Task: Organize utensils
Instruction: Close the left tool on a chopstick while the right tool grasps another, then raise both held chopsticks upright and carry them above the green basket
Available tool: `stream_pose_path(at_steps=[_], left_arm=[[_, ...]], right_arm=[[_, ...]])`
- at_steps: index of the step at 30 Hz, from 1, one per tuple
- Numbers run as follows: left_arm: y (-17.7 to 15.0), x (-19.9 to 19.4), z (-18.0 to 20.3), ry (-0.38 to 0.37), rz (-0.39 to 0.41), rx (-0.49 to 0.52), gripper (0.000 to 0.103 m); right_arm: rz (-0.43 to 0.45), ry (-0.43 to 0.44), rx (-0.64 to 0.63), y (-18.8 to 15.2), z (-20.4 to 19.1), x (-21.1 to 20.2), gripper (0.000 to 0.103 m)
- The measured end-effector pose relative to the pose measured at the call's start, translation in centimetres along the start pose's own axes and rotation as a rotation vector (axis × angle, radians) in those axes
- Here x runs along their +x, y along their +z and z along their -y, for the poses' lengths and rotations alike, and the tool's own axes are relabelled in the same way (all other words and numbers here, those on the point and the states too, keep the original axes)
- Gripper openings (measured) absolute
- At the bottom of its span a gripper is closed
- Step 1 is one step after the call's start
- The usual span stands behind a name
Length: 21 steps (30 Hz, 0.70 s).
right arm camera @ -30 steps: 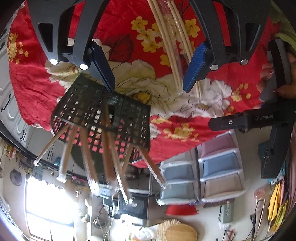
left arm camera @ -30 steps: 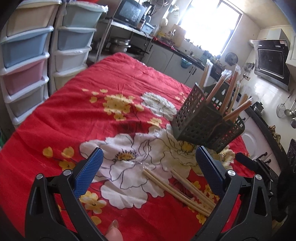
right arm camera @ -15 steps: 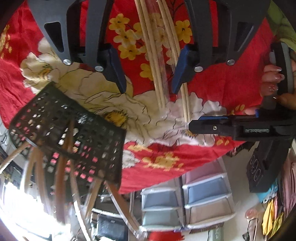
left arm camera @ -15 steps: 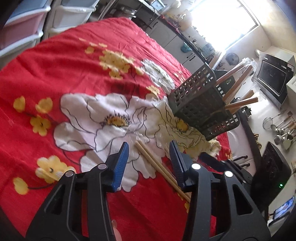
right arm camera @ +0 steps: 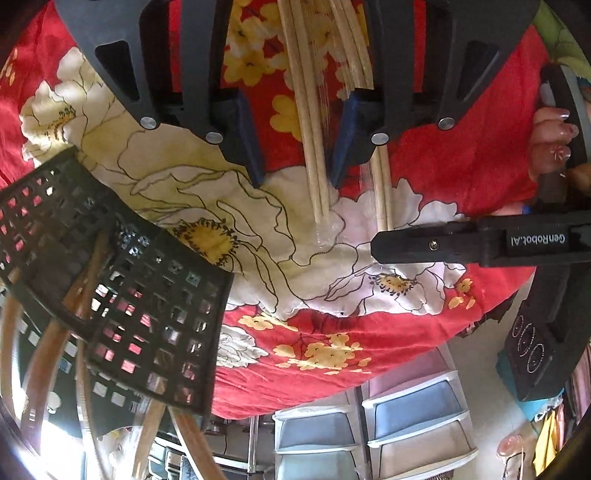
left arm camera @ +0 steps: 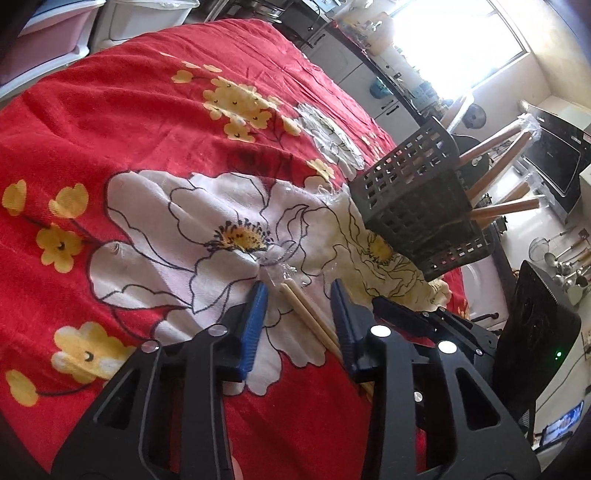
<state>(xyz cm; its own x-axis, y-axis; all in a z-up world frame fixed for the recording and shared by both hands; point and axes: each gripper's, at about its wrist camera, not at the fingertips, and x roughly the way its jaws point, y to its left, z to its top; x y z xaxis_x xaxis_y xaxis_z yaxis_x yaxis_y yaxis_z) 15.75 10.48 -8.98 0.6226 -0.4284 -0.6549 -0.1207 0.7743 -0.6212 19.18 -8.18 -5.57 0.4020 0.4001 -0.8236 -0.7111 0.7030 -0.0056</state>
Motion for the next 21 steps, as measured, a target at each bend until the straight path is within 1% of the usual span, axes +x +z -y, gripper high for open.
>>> stream_pose_path(at_steps=[2, 3, 4, 8, 14, 21], left_arm=[[0.2, 0.1, -0.5, 0.000, 0.001, -0.015, 0.021], [0.3, 0.2, -0.7, 0.001, 0.001, -0.023, 0.015], [0.3, 0.3, -1.0, -0.002, 0.001, -0.031, 0.013], [0.6, 0.3, -1.6, -0.020, -0.001, -0.051, 0.010], [0.6, 0.3, -1.9, -0.032, -0.001, -0.059, 0.009], [1.1, 0.3, -2.6, -0.060, -0.007, -0.089, 0.006]], right_arm=[[-0.010, 0.004, 0.003, 0.3, 0.1, 0.3, 0.032], [-0.011, 0.006, 0.007, 0.3, 0.1, 0.3, 0.030], [-0.009, 0.006, 0.011, 0.3, 0.2, 0.3, 0.026], [-0.001, 0.010, 0.022, 0.4, 0.5, 0.3, 0.011], [0.034, 0.023, 0.051, 0.0, 0.9, -0.9, 0.006], [0.138, 0.041, 0.096, -0.1, 1.5, -3.9, 0.006]])
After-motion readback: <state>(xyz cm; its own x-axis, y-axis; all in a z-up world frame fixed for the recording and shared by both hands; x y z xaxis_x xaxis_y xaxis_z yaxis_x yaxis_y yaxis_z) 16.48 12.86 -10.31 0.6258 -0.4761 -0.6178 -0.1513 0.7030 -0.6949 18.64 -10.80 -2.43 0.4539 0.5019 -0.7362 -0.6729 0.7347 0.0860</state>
